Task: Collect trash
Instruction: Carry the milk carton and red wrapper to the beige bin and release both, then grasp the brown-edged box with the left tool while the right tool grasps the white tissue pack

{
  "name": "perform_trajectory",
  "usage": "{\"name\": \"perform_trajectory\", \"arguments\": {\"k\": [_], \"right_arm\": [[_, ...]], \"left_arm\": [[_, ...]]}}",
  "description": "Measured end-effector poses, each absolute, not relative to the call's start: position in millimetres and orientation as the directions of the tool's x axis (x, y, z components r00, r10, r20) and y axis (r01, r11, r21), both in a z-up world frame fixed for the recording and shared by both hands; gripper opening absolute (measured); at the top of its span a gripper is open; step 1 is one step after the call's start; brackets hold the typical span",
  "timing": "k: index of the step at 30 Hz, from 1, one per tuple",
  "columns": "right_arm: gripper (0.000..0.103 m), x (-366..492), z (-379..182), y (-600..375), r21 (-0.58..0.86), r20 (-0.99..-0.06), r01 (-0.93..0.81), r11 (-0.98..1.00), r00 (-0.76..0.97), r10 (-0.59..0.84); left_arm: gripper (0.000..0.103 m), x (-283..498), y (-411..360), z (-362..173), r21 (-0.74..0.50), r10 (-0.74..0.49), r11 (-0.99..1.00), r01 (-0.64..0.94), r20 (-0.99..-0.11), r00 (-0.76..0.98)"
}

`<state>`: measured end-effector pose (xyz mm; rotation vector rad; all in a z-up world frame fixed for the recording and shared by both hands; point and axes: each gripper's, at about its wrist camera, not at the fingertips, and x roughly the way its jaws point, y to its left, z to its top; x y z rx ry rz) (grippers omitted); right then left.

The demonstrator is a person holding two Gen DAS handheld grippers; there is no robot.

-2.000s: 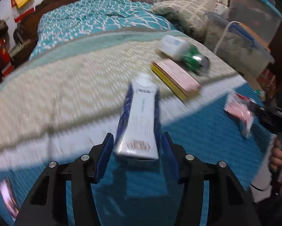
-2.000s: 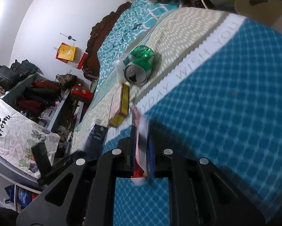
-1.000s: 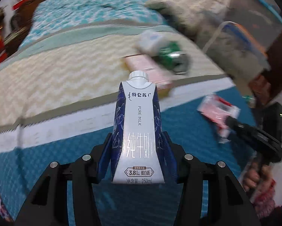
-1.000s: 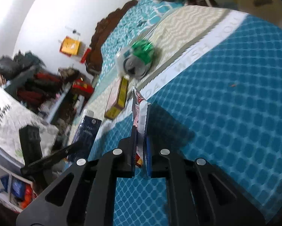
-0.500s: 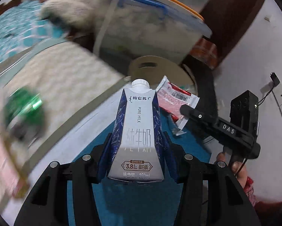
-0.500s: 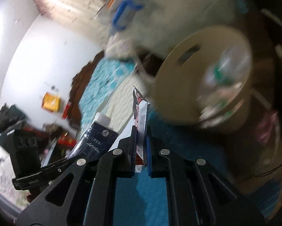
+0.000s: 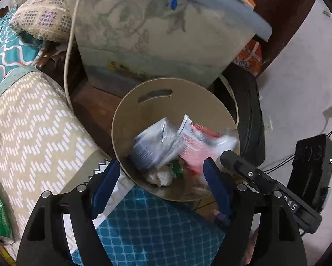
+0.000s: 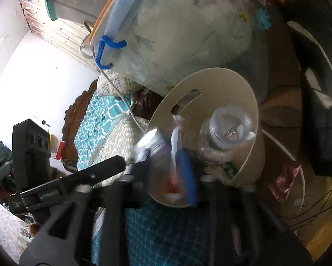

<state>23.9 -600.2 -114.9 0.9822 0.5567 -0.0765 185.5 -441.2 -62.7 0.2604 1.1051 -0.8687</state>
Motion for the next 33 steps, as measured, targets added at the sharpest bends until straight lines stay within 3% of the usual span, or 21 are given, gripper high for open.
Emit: {"name": "perform_trajectory", "arguments": {"k": [1,5,12,16,22,25,33], "right_arm": [[0.076,21,-113,-600,0.760,-0.475,0.312,0.570,0.865,0.160],[0.076,5,-102,-597,0.743,-0.442,0.312,0.592,0.893,0.084],[0.076,0,-79,-570,0.753,-0.379,0.254,0.607,0.921,0.085],[0.074,12,-59,-535,0.732,-0.359,0.177,0.658,0.921,0.151],[0.069,42,-53,-468,0.710,-0.389,0.075,0.700,0.871,0.301],[0.068,62,-56,-430,0.709,-0.420,0.032,0.704,0.822,0.385],[0.069,139,-29,-347,0.646,-0.479,-0.133,0.752,0.696,0.535]], "left_arm": [[0.074,184,-435,-58,-0.221,-0.488,0.656,0.722,-0.854,0.182],[0.074,176,-403,-33,-0.205,-0.518,0.671,0.713,-0.817,0.253],[0.074,146,-282,11,-0.181,-0.530,0.762,0.622,-0.726,0.439],[0.079,145,-202,13,-0.156,-0.415,0.879,0.450,-0.717,0.560],[0.092,166,-113,-27,0.046,-0.015,0.996,0.081,-0.784,0.620],[0.092,184,-92,-52,0.008,0.000,1.000,0.013,-0.835,0.551],[0.091,205,-101,-80,-0.027,-0.041,0.999,0.036,-0.862,0.506]]}}
